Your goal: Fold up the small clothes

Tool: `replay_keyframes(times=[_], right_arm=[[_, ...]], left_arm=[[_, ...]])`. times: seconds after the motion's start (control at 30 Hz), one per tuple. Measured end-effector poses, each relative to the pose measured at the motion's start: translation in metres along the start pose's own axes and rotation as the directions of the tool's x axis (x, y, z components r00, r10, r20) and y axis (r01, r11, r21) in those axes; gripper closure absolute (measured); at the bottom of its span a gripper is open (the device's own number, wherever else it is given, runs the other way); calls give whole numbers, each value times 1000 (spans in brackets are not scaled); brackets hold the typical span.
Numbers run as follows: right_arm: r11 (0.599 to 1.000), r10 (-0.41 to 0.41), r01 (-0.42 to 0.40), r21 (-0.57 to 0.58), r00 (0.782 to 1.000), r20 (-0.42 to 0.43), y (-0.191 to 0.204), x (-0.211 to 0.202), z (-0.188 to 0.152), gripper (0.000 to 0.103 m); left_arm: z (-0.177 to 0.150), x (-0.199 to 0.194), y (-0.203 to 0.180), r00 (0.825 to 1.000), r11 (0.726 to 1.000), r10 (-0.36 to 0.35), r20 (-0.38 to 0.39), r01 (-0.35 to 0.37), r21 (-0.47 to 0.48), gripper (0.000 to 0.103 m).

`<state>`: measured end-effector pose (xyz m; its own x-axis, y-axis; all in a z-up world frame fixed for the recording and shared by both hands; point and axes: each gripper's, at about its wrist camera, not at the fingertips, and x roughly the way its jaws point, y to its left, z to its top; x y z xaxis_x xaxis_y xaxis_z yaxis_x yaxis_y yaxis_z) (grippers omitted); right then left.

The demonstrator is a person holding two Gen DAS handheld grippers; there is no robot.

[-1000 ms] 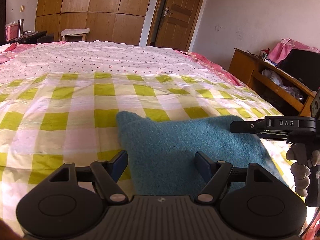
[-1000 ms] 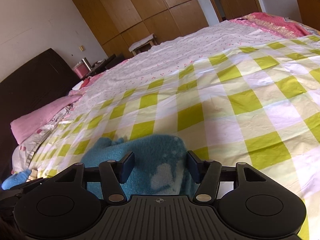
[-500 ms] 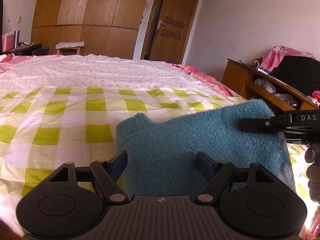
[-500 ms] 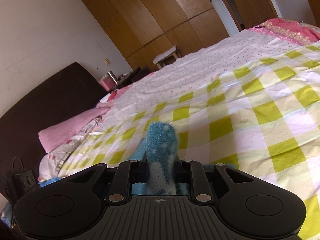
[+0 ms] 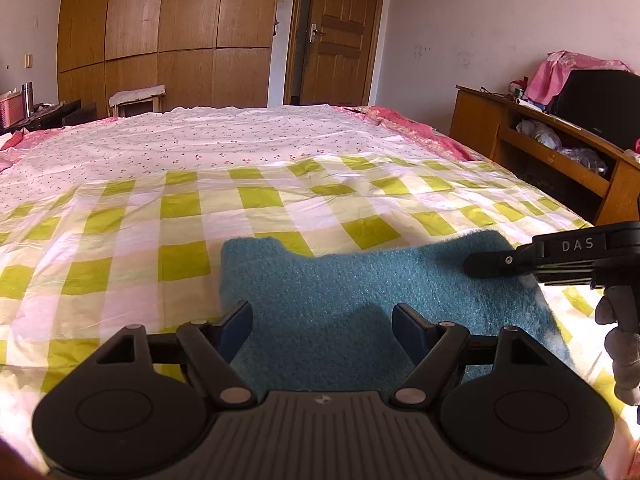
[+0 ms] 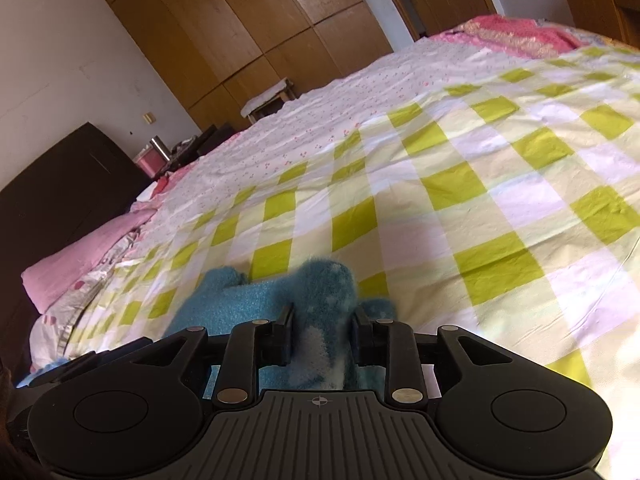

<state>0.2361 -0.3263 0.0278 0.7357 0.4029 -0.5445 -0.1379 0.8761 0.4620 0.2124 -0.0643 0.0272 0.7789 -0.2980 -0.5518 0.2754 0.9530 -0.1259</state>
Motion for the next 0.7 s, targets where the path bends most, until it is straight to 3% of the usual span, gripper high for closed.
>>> replay_keyframes(times=[0.1, 0.17, 0.27, 0.33, 0.37, 0.4, 0.6, 0.7], right_arm=[[997, -48, 53, -64, 995, 83, 17, -25, 3, 74], [994, -28, 39, -99, 994, 104, 30, -42, -2, 74], [992, 45, -37, -124, 997, 57, 43, -54, -21, 74], [985, 6, -8, -172, 1000, -15, 49, -43, -38, 76], [981, -42, 34, -191, 998, -40, 49, -34, -43, 86], [971, -94, 82, -223, 995, -45, 46, -24, -49, 88], [965, -129, 119, -233, 991, -28, 47, -23, -47, 89], [970, -125, 123, -211, 992, 3, 54, -45, -49, 86]], left_arm=[[-3, -8, -3, 1000, 1000, 24, 3, -24, 4, 22], [-7, -13, -6, 999, 999, 40, -4, -40, 19, 22], [-14, -23, -10, 999, 999, 44, -11, -44, 22, 22], [-19, -29, -12, 999, 999, 44, -15, -43, 24, 22], [-22, -31, -13, 999, 999, 42, -24, -41, 22, 22], [-25, -32, -15, 999, 999, 38, -38, -37, 25, 22], [-37, -50, -23, 998, 998, 44, -55, -42, 49, 22], [-43, -62, -25, 998, 997, 45, -49, -41, 64, 22]])
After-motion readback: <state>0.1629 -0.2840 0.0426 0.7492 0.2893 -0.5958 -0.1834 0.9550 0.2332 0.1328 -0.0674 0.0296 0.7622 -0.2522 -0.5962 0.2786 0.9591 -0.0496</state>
